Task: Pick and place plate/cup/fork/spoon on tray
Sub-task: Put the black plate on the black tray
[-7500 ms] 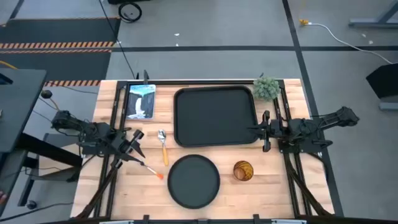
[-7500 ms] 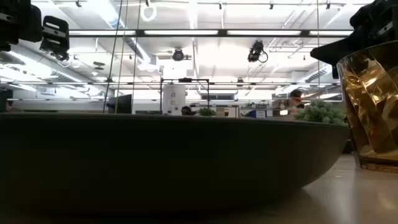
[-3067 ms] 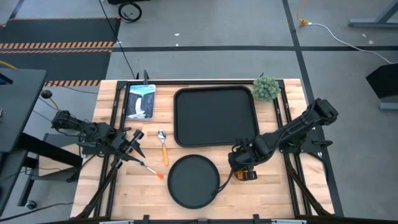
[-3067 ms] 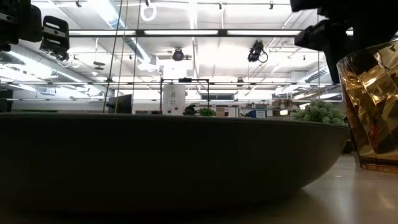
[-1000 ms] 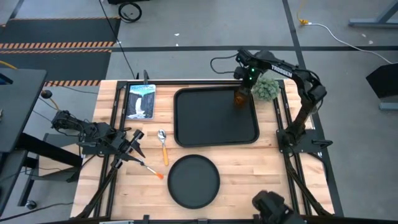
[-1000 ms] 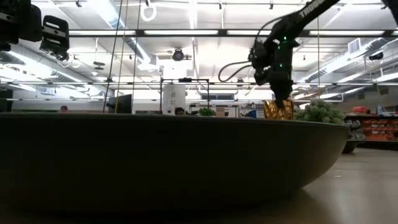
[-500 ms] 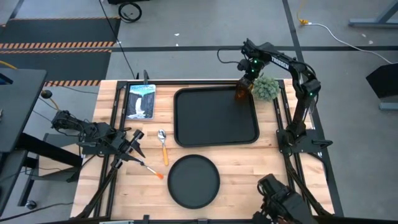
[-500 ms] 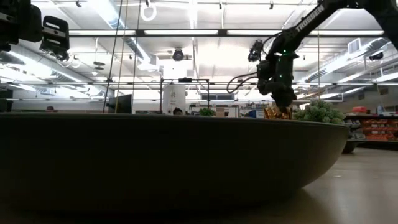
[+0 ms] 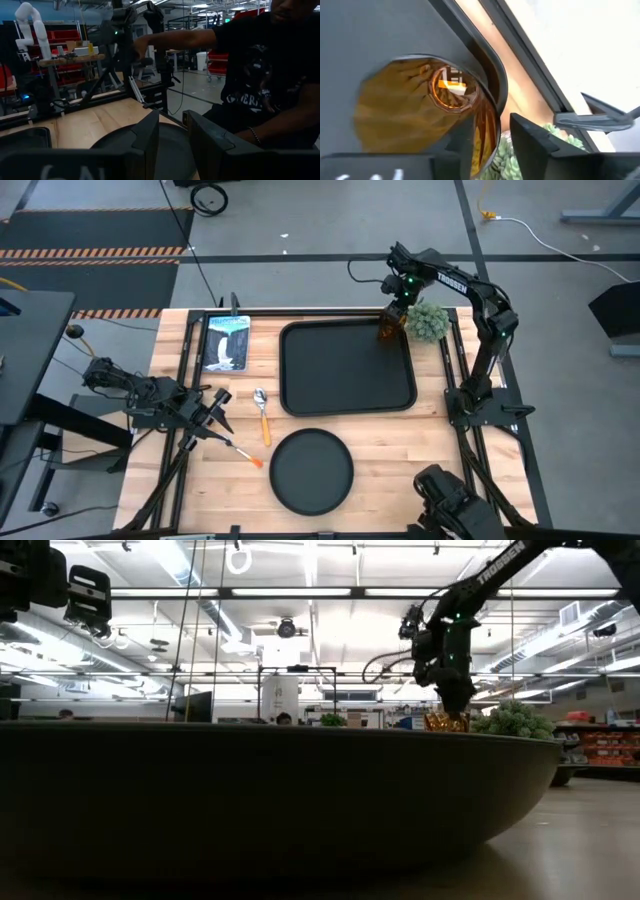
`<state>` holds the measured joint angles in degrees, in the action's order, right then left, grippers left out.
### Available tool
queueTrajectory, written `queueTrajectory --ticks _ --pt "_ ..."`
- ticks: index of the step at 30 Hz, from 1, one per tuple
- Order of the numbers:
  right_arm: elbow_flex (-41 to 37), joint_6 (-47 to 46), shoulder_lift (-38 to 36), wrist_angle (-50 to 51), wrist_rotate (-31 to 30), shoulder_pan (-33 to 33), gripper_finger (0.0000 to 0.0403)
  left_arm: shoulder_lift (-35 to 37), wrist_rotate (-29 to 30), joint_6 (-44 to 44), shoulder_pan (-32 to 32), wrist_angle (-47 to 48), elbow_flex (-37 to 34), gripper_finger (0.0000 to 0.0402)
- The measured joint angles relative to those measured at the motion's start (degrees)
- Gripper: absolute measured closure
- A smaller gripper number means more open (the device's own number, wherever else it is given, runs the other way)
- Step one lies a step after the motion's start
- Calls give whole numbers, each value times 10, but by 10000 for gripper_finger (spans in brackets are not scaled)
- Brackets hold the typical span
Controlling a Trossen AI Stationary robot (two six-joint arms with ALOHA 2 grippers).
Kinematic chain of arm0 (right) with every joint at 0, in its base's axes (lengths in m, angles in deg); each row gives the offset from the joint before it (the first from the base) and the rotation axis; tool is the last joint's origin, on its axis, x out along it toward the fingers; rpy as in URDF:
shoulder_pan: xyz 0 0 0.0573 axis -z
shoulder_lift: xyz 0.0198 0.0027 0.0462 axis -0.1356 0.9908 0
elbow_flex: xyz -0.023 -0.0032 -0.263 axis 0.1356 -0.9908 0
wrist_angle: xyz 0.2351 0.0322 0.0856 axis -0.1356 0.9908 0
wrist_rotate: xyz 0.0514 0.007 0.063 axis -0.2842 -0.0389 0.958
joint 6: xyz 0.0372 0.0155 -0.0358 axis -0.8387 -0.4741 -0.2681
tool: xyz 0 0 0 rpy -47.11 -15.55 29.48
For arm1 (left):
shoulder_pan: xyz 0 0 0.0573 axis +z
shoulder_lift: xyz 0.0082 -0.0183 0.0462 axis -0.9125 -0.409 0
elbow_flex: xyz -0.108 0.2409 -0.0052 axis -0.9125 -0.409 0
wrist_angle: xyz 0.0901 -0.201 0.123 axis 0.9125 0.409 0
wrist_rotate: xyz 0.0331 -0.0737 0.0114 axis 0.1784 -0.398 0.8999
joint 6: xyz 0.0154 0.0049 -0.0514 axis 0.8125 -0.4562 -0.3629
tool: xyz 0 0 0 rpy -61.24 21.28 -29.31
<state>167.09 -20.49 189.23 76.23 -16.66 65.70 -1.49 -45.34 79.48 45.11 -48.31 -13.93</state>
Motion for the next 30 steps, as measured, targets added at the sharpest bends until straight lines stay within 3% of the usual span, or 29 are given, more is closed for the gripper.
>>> queueTrajectory --ticks 10,21,30 --pt "0 -13 -96 -2 -26 -52 206 0 0 0 0 0 0 292" --pt "-5 -104 -135 -38 116 -212 213 0 0 0 0 0 0 292" --pt "-110 -187 -135 -159 180 -336 213 0 0 0 0 0 0 292"
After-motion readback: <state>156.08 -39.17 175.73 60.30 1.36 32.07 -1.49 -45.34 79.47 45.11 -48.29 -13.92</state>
